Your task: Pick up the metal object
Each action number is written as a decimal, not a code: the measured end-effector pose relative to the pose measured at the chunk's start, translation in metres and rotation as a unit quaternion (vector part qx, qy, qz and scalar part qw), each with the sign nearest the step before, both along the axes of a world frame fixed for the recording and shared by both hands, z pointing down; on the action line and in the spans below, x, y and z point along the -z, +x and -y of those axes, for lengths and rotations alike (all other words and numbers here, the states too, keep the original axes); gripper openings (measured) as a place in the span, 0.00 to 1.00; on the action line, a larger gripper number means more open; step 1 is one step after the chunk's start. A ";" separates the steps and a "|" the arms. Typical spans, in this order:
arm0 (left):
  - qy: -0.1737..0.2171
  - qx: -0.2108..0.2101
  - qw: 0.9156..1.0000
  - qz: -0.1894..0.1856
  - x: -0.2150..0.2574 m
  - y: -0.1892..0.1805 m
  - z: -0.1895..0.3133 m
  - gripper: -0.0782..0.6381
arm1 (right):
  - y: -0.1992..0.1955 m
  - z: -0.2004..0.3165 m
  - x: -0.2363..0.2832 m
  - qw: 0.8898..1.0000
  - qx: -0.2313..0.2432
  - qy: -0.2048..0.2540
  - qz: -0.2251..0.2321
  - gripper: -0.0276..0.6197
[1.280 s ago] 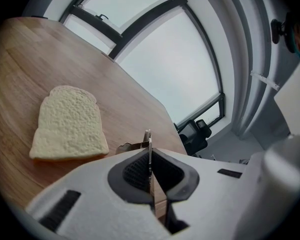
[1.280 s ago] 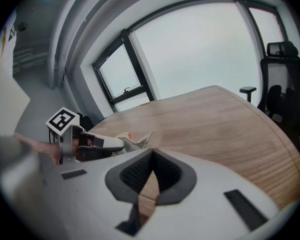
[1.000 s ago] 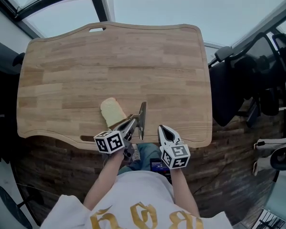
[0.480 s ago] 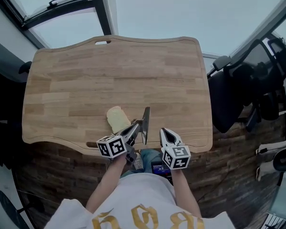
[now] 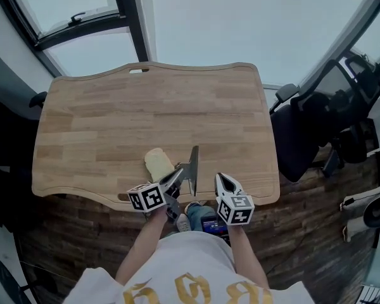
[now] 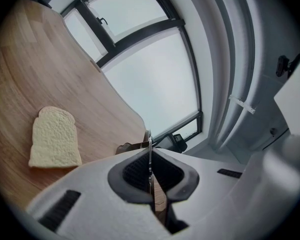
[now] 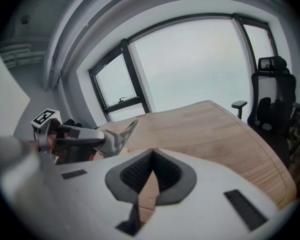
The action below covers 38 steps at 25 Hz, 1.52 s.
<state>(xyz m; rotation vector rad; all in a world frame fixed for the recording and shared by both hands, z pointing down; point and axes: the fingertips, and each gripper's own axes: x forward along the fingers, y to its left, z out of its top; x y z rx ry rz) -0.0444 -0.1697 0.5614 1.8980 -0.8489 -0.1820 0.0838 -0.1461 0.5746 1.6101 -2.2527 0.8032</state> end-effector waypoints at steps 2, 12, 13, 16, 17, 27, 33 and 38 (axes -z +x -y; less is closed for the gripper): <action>0.003 0.000 1.000 -0.005 0.005 -0.001 -0.004 0.14 | 0.002 0.000 0.007 1.000 -0.005 0.010 -0.005 0.06; 0.018 0.004 0.999 -0.038 0.027 -0.007 -0.022 0.14 | -0.004 -0.010 0.035 0.998 -0.018 0.057 -0.014 0.06; 0.020 0.004 0.999 -0.037 0.029 -0.009 -0.024 0.14 | -0.005 -0.011 0.036 0.998 -0.017 0.058 -0.014 0.06; 0.029 0.001 0.999 -0.018 0.030 -0.015 -0.028 0.14 | -0.009 -0.015 0.038 0.998 -0.011 0.062 -0.014 0.06; 0.031 0.001 0.999 -0.015 0.030 -0.018 -0.029 0.14 | -0.010 -0.016 0.039 0.998 -0.008 0.062 -0.014 0.06; 0.031 0.012 0.999 -0.035 0.038 -0.021 -0.040 0.14 | -0.008 -0.030 0.044 0.998 -0.005 0.066 -0.016 0.06; 0.026 0.009 0.999 -0.045 0.035 -0.015 -0.047 0.14 | 0.000 -0.038 0.040 0.997 -0.008 0.067 -0.021 0.06; 0.027 0.011 0.999 -0.045 0.036 -0.016 -0.046 0.14 | 0.001 -0.040 0.039 0.998 -0.013 0.066 -0.019 0.06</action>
